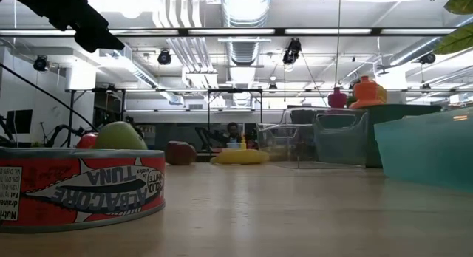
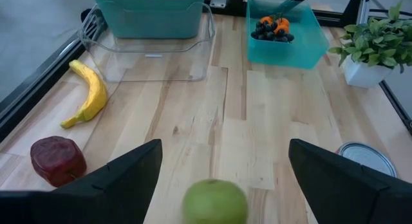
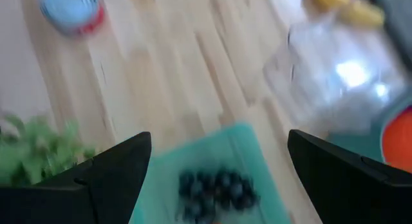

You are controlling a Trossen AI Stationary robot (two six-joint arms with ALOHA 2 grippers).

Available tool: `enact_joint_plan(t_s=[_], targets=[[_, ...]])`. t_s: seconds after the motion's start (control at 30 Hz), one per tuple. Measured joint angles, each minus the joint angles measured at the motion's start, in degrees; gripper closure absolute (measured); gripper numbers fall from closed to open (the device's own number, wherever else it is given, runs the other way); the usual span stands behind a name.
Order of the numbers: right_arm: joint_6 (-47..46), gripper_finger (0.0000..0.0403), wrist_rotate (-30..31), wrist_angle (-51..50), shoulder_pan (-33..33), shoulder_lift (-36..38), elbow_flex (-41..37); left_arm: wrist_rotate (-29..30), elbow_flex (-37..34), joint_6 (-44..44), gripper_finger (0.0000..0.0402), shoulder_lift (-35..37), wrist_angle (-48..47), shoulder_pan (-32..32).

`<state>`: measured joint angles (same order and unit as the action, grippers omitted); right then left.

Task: Pick & Place Food Item
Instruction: Put the pear into the green transparent bin

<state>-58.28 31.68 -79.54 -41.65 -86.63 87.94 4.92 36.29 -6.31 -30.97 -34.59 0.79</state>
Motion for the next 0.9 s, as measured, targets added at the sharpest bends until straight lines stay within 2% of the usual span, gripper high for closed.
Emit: enact_joint_plan(t_s=[0.27,0.47,0.57,0.73,0.8,0.9], targets=[[15.55,0.0044,9.17,15.24,0.62,-0.02,-1.12,0.01,0.0,0.0,0.0058,0.0,0.0,0.01],[30.41,0.0044,9.91,29.52,6.5,-0.11,-6.01,0.01,0.0,0.0,0.0058,0.01,-0.02,0.01],[39.03,0.0044,8.13,43.26,10.28,-0.09,-9.71,0.0,0.0,0.0,0.0058,0.01,-0.01,0.01],[50.47,0.0044,6.96,71.65,15.42,-0.09,-18.41,-0.01,0.0,0.0,0.0058,0.01,0.0,-0.01],[54.84,0.0044,4.48,81.45,17.33,-0.41,-22.02,0.0,0.0,0.0,0.0058,-0.01,-0.02,0.0],[59.95,0.0044,0.9,89.7,19.96,-1.21,-26.34,0.0,0.0,0.0,0.0058,0.01,-0.02,0.0]])
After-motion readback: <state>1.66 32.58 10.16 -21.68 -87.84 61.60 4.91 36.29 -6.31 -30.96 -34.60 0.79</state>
